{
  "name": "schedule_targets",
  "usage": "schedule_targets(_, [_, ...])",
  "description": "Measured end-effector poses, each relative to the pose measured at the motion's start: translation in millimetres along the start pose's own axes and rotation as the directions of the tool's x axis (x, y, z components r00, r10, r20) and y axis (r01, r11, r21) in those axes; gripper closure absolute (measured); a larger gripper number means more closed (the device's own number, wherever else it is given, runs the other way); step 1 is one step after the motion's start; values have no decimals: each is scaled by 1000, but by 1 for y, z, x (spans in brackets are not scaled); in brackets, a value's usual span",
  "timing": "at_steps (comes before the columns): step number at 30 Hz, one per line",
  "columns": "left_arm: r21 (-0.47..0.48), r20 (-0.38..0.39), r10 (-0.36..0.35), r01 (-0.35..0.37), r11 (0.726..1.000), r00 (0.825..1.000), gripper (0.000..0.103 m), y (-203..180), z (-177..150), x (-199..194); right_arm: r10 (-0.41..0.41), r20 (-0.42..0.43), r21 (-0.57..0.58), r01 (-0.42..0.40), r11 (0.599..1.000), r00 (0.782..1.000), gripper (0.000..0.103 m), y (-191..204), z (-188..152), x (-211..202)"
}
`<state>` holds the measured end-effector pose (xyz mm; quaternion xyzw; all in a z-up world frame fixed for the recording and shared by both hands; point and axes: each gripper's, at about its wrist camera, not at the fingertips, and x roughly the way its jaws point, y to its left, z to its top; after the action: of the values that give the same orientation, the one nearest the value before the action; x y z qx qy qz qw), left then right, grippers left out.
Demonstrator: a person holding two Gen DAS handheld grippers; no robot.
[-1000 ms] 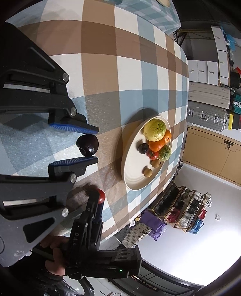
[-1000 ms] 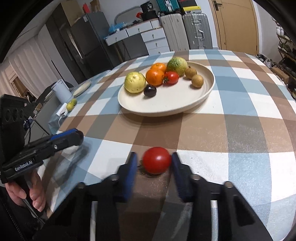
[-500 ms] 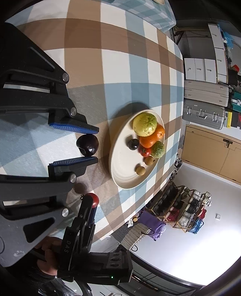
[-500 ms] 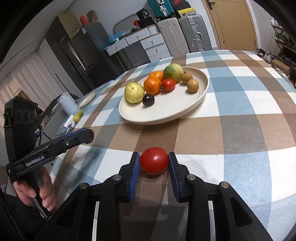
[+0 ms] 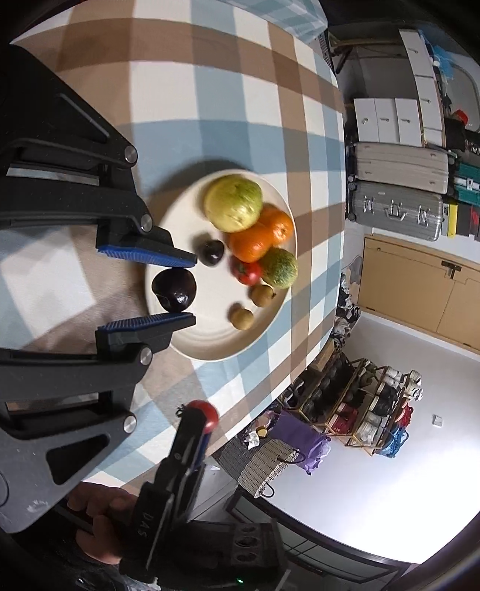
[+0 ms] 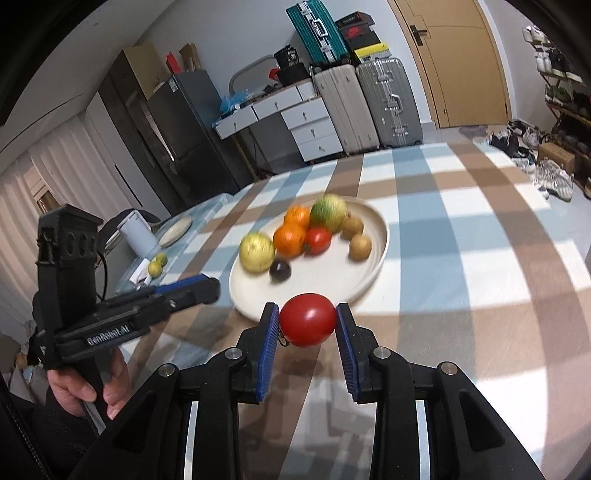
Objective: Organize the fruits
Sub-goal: 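Carry the plum and tomato onto the white plate and open both tools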
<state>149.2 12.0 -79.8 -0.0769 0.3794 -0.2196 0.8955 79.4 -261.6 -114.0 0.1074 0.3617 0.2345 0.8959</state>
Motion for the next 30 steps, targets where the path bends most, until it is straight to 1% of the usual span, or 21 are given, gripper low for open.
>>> schedule_targets(5, [10, -4, -7, 7, 1000, 1000, 81, -6, 21, 25, 14, 18, -26, -13, 1000, 1000, 71, -5, 28, 9])
schedule_targets(8, [10, 0, -9, 9, 1000, 1000, 81, -7, 30, 38, 27, 15, -38, -26, 999, 1000, 71, -9, 43, 21])
schedule_targets(15, [19, -14, -6, 6, 1000, 1000, 81, -5, 42, 70, 44, 1, -61, -44, 997, 999, 71, -16, 69, 54])
schedule_targets(22, [37, -42, -8, 10, 999, 999, 81, -6, 44, 91, 47, -29, -53, -48, 997, 998, 71, -27, 82, 83])
schedule_targets(27, [44, -60, -9, 12, 999, 998, 81, -4, 42, 102, 35, -57, -69, -39, 997, 998, 71, -31, 82, 99])
schedule_targets(30, [48, -66, -7, 10, 999, 998, 81, -3, 41, 105, 42, -67, -65, -47, 997, 997, 71, -33, 81, 105])
